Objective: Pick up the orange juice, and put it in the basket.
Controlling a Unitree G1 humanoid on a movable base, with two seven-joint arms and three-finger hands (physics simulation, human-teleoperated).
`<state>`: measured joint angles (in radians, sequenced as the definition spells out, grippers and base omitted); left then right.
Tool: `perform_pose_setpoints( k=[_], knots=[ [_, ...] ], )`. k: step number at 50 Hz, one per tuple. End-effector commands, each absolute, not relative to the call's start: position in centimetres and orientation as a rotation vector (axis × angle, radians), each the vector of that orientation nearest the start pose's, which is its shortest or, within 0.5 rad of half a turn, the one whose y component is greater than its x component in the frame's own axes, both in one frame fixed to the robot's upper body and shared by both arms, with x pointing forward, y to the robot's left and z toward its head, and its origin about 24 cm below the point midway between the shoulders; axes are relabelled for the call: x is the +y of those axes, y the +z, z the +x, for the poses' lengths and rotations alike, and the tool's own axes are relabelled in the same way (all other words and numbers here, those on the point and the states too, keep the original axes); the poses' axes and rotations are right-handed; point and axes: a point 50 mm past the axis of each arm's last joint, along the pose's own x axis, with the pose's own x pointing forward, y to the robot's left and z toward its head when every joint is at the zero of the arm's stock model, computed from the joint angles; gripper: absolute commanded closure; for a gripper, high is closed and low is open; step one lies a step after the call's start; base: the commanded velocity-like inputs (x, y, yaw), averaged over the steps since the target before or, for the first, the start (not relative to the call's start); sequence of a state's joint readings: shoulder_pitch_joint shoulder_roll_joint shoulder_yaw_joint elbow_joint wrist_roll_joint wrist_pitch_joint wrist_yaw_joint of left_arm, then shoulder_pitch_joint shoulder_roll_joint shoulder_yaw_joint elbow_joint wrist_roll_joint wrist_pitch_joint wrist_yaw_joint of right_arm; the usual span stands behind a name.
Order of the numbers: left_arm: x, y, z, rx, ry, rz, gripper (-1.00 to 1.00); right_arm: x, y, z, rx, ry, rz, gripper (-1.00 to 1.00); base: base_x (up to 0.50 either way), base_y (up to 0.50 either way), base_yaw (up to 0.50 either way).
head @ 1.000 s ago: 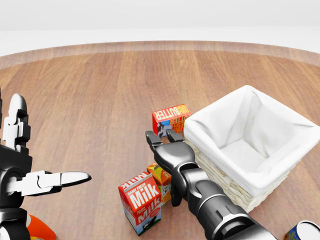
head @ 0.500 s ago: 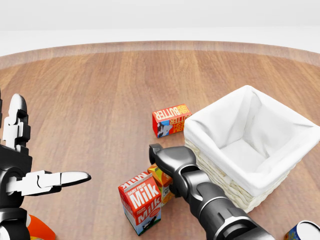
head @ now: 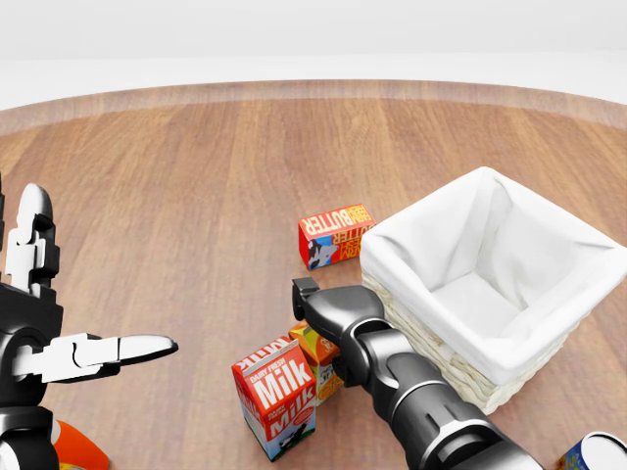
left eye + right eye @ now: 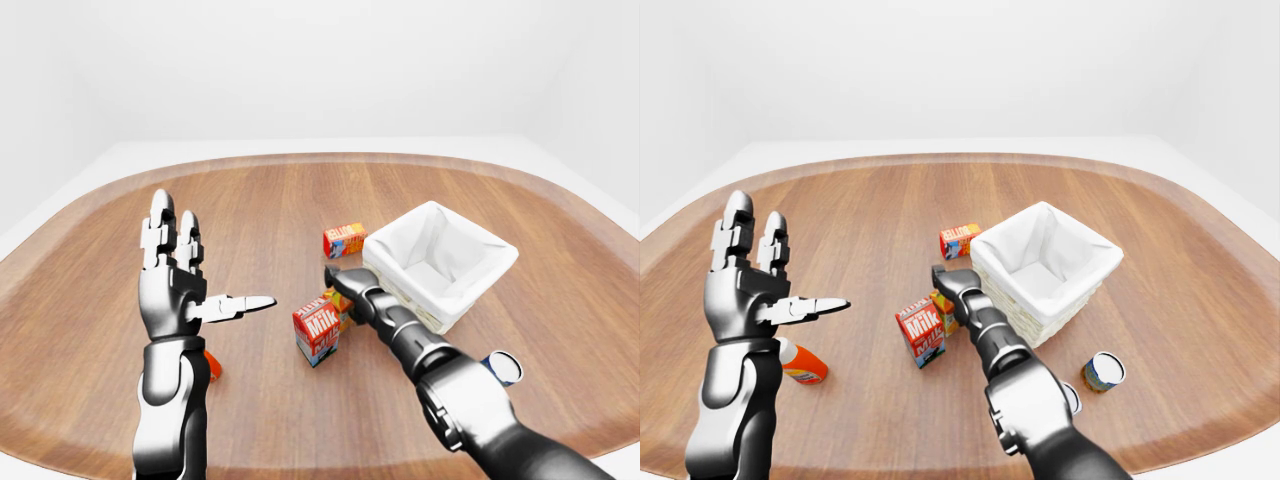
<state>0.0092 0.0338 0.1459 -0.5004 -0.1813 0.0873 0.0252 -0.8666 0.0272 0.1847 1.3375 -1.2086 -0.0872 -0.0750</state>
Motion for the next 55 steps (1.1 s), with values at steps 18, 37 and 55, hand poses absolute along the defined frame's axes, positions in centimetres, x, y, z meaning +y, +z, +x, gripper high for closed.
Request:
perform_pose_setpoints(
  k=[18,37,55],
  knots=[
    [18.5,14.7,23.0,-0.415,0.110,-0.115,-1.00,-6.7,2.5,36.4,0.093,0.500,-1.408,1.00,0.00,0.00,0.00],
    [18.5,14.7,23.0,-0.415,0.111,-0.116,-1.00,-6.7,4.2,37.5,0.067,0.488,-1.427,1.00,0.00,0.00,0.00],
    [18.5,14.7,23.0,-0.415,0.110,-0.114,-1.00,-6.4,5.1,37.9,0.052,0.501,-1.456,1.00,0.00,0.00,0.00]
  ],
)
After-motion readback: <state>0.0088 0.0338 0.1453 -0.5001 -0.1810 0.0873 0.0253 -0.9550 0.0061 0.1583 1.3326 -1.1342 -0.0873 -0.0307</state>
